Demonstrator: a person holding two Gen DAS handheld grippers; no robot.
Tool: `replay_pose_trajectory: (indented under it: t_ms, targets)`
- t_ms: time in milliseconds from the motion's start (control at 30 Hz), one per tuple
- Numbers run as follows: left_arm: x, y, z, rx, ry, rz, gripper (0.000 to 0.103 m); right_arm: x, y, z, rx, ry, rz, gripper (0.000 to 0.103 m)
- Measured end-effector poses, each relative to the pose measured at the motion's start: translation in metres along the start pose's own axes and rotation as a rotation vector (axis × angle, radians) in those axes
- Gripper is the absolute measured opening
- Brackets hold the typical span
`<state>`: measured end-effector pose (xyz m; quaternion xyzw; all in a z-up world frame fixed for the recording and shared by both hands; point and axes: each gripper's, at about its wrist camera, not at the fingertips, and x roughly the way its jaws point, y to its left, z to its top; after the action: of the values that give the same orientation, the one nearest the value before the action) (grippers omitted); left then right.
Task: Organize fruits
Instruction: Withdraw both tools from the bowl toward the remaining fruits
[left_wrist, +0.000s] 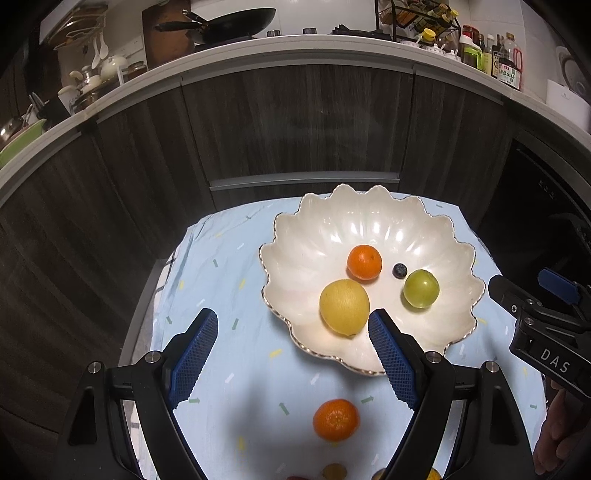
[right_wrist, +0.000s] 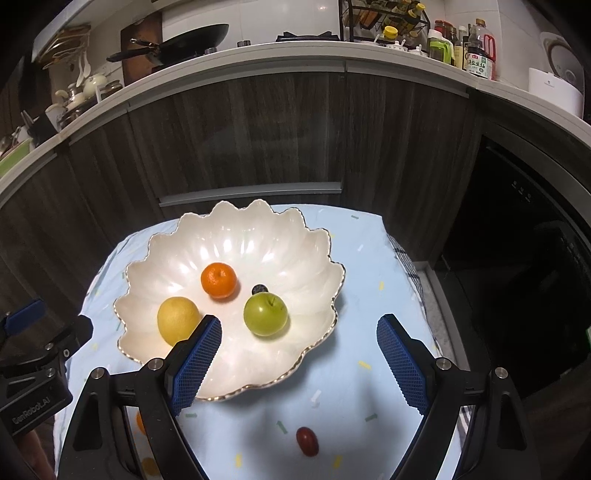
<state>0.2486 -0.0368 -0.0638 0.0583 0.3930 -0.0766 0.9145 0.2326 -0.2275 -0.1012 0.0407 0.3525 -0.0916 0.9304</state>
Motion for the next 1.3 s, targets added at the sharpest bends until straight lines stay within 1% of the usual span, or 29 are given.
replay_pose_trajectory:
  t_ms: [233,500,733,1000,1300]
  targets:
    - [-0.002,-0.002,-0.011,0.007,0.010,-0.009,0.083,-0.005,0.000,-0.011,-0.007,0.004,0.002,0.087]
    - [-0.007,-0.007,-0.022,0.027,0.002,0.005,0.083,-0.008,-0.001,-0.024,-0.008,0.011,0.004,0.087]
    - [-0.003,-0.009,-0.033,0.028,0.027,-0.011,0.083,-0.009,-0.004,-0.035,-0.013,0.022,0.004,0.087]
    - [0.002,-0.014,-0.046,0.046,0.037,-0.022,0.083,-0.005,-0.005,-0.051,-0.011,0.045,0.010,0.087]
    - [0.014,-0.017,-0.063,0.043,0.072,-0.022,0.083,0.000,-0.006,-0.065,-0.034,0.065,-0.017,0.087]
